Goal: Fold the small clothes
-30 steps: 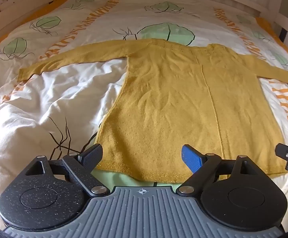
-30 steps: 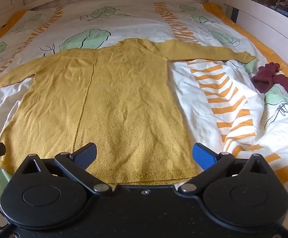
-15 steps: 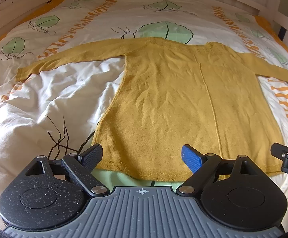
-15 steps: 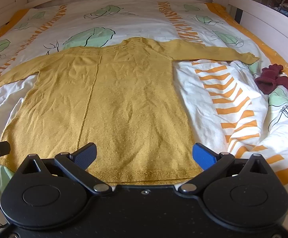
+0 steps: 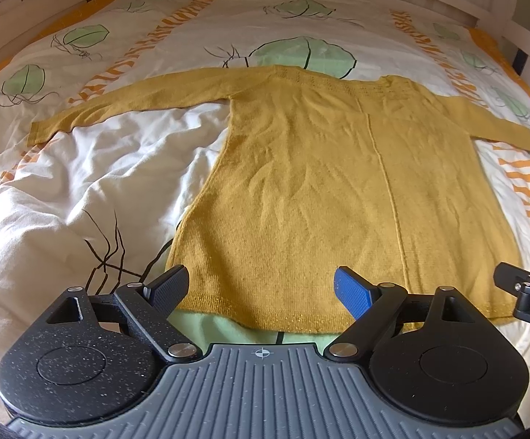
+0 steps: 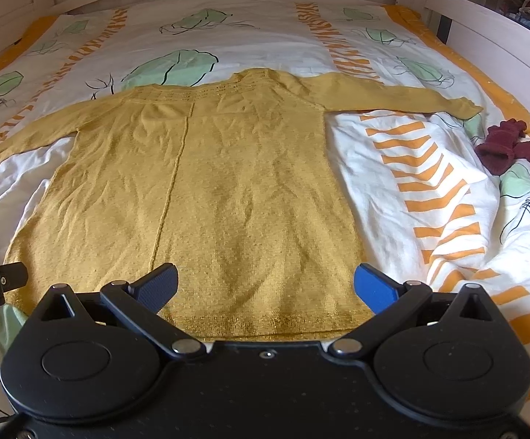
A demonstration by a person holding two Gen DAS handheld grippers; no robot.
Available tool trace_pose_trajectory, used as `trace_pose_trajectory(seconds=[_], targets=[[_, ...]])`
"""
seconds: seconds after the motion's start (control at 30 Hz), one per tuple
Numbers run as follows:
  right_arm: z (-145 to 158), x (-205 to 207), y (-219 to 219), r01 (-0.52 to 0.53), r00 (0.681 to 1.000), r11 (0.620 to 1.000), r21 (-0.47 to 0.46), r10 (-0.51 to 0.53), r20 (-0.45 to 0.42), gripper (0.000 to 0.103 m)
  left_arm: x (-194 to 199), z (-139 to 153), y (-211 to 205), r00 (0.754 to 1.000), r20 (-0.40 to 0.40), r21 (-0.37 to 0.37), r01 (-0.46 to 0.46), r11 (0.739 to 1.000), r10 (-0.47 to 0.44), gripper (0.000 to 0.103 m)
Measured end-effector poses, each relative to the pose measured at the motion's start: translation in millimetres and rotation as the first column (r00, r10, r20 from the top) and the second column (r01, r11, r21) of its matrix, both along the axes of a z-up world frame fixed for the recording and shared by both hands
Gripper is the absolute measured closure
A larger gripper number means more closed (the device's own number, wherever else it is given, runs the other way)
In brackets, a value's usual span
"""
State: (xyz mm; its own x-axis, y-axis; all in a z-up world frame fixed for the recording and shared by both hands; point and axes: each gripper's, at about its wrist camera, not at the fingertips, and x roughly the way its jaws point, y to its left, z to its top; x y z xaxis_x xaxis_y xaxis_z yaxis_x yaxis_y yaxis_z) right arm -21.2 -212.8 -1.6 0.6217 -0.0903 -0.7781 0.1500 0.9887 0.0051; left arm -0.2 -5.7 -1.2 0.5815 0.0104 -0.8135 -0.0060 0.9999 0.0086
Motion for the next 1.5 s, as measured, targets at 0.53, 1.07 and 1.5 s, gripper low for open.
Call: trace_pose_trajectory(seconds=[0.53,1.07,1.5], targets=[[-0.6,1.5,1.9,-0.002,1.000,1.000,0.002,0.002,-0.006,0.001,0.5,-0.1,0.8,1.000,-0.003,-0.001,0.000,1.000,0.000,0.016],[-1.6,2.0,5.5,-0.004,1.000,1.000,0.005,0.004,-0.007,0.001,0.9,0.2,-0.3,1.000,-0.008,-0.004,-0.001,1.000,0.001,0.016],[-2.4,5.2,5.9,-0.007,1.000,1.000,0.009,0.007,-0.012,0.001,0.9,0.0,0.2,1.000,-0.009,-0.005,-0.001,1.000,0.001,0.016]])
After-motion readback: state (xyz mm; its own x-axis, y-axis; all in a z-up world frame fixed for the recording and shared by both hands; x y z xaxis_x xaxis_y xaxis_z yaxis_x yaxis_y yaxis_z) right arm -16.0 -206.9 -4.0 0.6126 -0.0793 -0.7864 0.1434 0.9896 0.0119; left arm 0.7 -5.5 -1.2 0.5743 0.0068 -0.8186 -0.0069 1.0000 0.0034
